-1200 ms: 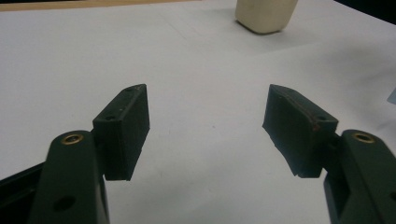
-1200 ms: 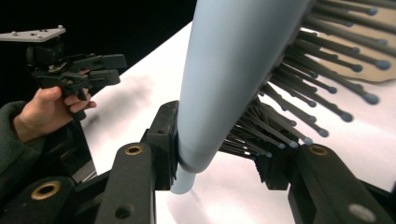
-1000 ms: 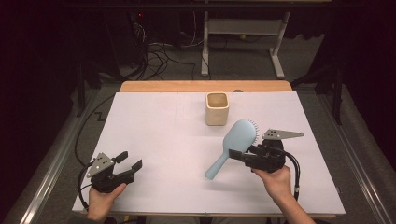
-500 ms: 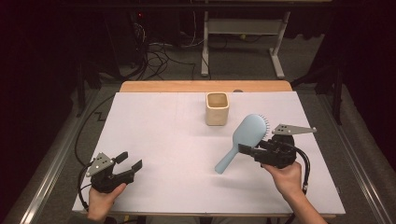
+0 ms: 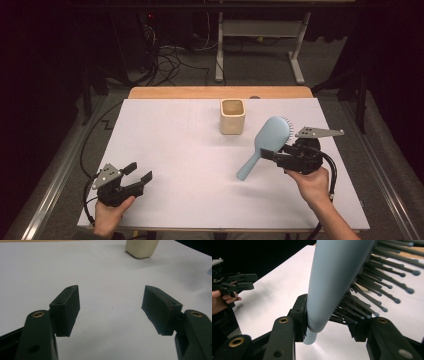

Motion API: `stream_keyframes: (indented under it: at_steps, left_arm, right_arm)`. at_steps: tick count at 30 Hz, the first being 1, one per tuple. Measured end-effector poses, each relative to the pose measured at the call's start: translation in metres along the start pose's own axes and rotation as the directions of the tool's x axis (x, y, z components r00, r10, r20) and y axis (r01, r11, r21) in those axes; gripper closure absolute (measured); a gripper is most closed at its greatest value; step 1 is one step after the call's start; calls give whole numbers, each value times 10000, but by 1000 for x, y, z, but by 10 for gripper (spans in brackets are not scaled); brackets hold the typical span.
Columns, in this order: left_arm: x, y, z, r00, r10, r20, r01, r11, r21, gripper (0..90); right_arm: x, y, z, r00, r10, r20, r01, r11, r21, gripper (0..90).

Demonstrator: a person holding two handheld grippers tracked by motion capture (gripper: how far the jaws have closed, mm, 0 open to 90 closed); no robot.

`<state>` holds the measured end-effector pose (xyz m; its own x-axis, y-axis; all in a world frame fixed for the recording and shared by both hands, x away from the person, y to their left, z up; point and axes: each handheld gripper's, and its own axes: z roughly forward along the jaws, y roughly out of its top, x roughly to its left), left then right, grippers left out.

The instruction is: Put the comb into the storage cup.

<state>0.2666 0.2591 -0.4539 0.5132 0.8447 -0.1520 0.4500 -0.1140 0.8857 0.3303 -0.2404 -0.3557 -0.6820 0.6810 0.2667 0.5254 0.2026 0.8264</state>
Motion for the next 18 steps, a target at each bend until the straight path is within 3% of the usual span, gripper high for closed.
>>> stream_keyframes:
  at_steps: [18]
  left_arm:
    - [0, 0, 0, 10000, 11, -6, -11, 10000, 24, 316]
  right_arm:
    - [-5, 24, -6, 9988, -185, 451, 188, 9998, -52, 576]
